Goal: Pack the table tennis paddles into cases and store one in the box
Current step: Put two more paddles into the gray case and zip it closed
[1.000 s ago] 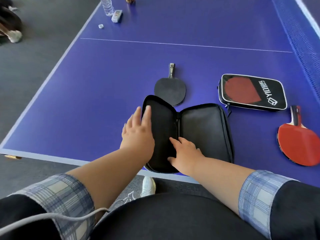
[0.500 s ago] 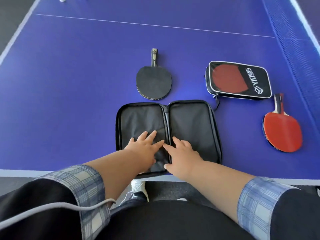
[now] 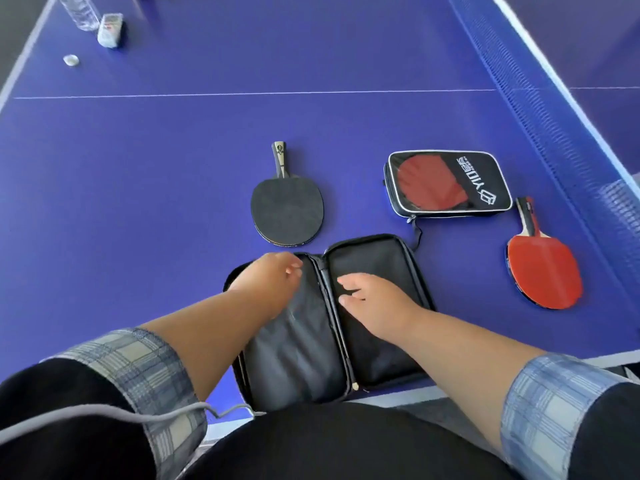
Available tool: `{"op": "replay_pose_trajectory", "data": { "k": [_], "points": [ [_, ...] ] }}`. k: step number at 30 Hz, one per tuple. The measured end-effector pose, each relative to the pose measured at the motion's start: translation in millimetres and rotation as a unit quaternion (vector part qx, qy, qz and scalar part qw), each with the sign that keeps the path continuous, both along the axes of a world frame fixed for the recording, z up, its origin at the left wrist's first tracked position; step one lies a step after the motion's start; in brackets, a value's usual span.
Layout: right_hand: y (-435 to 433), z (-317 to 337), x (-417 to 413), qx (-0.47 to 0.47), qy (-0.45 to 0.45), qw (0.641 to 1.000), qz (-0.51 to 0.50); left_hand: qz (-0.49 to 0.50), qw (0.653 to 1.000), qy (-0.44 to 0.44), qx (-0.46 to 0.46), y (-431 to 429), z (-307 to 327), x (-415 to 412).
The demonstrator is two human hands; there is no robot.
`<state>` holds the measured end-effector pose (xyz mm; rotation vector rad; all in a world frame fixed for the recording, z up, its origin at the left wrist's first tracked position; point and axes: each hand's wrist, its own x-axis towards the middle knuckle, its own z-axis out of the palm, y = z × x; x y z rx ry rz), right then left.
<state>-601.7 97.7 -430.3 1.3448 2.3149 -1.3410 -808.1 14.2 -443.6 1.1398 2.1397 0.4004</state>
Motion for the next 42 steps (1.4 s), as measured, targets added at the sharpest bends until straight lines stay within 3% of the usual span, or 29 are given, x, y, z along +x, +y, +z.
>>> {"op": "replay_pose_trajectory", "data": {
  "k": [3, 5, 8, 10, 13, 16, 23, 27, 31, 34, 42],
  "points": [
    [31, 8, -34, -0.01, 0.065, 0.987, -0.146, 0.164, 0.984, -0.022, 0.073, 30, -2, -39],
    [50, 9, -60, -0.042, 0.091, 0.975, -0.2, 0.237, 0.97, -0.05, 0.029, 49, -6, -60],
    [71, 4, -100, -0.061, 0.074, 0.971, -0.22, 0.226, 0.968, -0.037, -0.103, 66, -14, -81],
    [81, -3, -124, -0.067, 0.025, 0.975, -0.21, 0.194, 0.973, -0.035, -0.119, 72, -19, -87],
    [85, -15, -149, -0.091, -0.009, 0.972, -0.217, 0.206, 0.972, -0.07, -0.088, 73, -27, -90],
    [82, -25, -155, -0.103, 0.015, 0.96, -0.261, 0.243, 0.962, -0.106, -0.065, 71, -31, -88],
    [85, -22, -149, -0.229, 0.122, 0.877, -0.405, 0.34, 0.879, -0.329, 0.064, 78, -15, -87],
    [90, -9, -136, -0.265, 0.162, 0.85, -0.425, 0.357, 0.848, -0.369, 0.133, 80, 2, -88],
    [101, 12, -101, -0.299, 0.255, 0.792, -0.467, 0.312, 0.852, -0.401, 0.128, 66, 19, -77],
    [109, 23, -57, -0.311, 0.31, 0.75, -0.494, 0.256, 0.883, -0.384, 0.083, 53, 26, -55],
    [82, 16, 67, -0.291, 0.258, 0.772, -0.503, 0.167, 0.919, -0.356, -0.022, 32, 30, 24]
  ]
}}
